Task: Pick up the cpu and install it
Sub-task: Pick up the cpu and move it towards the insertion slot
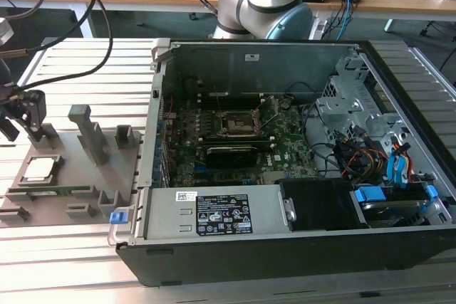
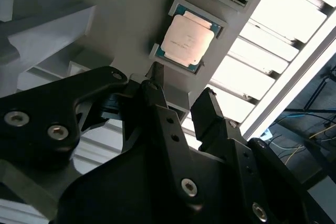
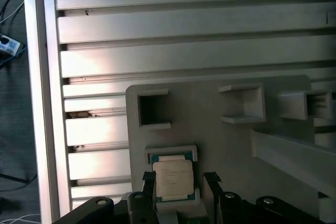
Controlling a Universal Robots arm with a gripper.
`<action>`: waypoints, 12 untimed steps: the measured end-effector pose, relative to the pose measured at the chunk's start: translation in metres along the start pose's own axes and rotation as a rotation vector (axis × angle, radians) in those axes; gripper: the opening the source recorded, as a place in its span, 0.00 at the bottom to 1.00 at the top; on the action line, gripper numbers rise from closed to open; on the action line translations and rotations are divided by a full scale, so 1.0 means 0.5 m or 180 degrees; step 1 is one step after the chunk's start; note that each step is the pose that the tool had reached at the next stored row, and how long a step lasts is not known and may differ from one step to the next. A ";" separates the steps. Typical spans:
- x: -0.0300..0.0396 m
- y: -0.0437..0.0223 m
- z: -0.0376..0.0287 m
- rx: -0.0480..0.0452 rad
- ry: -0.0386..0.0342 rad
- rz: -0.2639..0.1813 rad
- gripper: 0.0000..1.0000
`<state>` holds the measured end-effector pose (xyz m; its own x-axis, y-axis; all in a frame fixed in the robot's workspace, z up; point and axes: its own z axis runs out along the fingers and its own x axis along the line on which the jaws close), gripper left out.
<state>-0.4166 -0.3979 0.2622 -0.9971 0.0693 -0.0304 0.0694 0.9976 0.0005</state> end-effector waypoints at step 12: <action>0.000 -0.003 0.015 0.0105 -0.0007 -0.0437 0.48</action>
<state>-0.4165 -0.3996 0.2545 -0.9972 -0.0677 -0.0302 -0.0666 0.9971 -0.0368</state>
